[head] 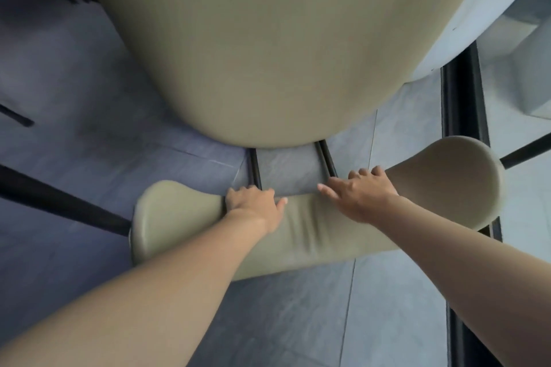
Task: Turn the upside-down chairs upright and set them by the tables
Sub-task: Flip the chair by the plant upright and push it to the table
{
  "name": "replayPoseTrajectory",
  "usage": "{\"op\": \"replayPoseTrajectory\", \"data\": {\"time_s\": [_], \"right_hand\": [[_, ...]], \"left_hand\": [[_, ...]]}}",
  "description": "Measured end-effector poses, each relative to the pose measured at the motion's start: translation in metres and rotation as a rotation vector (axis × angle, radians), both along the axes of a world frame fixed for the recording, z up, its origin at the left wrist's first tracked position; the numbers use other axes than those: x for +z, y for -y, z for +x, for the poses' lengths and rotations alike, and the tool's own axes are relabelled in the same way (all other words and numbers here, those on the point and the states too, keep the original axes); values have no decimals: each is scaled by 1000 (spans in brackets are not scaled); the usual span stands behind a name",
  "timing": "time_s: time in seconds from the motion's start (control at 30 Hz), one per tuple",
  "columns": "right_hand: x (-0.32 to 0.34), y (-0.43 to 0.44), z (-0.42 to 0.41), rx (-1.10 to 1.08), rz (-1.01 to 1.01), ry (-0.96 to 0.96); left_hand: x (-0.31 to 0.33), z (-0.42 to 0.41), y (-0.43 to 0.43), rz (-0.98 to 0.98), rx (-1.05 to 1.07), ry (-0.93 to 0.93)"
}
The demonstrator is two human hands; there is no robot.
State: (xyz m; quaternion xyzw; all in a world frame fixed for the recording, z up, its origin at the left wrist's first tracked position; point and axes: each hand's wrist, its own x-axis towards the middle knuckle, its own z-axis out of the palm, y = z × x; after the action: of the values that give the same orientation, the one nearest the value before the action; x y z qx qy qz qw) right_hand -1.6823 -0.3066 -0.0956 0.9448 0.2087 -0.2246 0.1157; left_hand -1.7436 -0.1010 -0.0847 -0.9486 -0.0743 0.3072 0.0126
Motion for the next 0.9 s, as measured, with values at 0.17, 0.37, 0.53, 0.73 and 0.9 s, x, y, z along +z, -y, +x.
{"op": "replayPoseTrajectory", "data": {"time_s": [0.17, 0.37, 0.53, 0.73, 0.9], "right_hand": [[-12, -5, 1, 50, -47, 30], [24, -10, -11, 87, 24, 42], [129, -23, -13, 104, 25, -13], [321, -63, 17, 122, -21, -170], [433, -102, 65, 90, -81, -205]], "left_hand": [[-12, 4, -9, -8, -37, 52], [25, -6, -19, -14, -39, 26], [124, -9, -36, -44, -39, -8], [295, 22, -78, -42, -67, -164], [400, 74, -113, -40, -64, -295]]}}
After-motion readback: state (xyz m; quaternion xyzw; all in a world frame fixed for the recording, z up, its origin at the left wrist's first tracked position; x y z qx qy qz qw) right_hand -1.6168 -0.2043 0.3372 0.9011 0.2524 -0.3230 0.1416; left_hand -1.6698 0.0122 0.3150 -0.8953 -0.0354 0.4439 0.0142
